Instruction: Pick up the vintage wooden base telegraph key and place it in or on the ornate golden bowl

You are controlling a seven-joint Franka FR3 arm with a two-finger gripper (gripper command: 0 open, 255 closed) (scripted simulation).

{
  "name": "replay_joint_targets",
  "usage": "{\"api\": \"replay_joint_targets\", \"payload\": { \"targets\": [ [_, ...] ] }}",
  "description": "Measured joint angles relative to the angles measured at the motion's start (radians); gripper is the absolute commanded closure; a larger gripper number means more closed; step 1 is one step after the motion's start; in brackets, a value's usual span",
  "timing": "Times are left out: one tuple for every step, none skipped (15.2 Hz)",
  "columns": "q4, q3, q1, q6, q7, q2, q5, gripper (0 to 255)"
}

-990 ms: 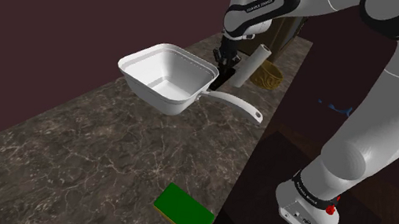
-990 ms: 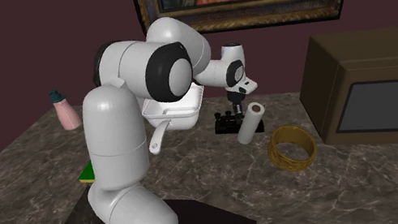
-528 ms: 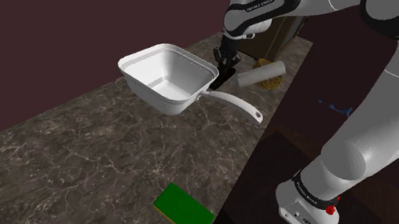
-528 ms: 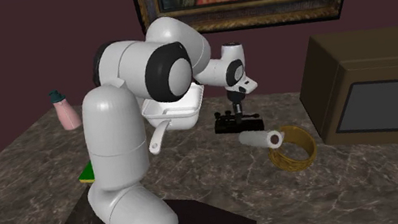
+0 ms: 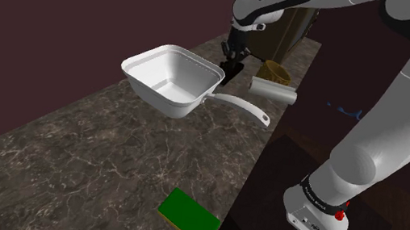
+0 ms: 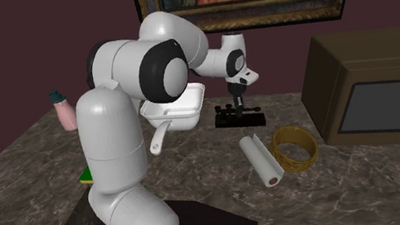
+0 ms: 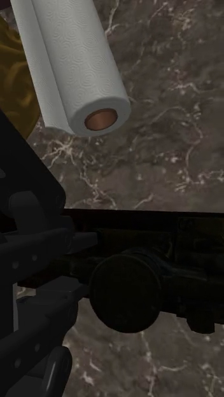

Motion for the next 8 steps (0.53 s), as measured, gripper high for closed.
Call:
{"api": "replay_joint_targets", "payload": {
  "targets": [
    [0.001,-0.001,-0.002,-0.011,-0.004,-0.010,0.002,255],
    [0.011,-0.001,-0.002,-0.025,-0.005,-0.014,0.002,255],
    [0.016,0.000,-0.001,-0.038,-0.005,-0.022,0.003,255],
    [0.027,0.001,-0.001,-0.054,-0.006,-0.027,0.004,255],
    [0.033,0.001,0.000,-0.066,-0.006,-0.033,0.005,255],
    [0.042,0.001,-0.001,-0.077,-0.007,-0.035,0.006,255],
    [0.047,0.000,-0.001,-0.087,-0.009,-0.041,0.007,255],
    [0.056,0.000,-0.001,-0.097,-0.010,-0.042,0.007,255]
  ]
}}
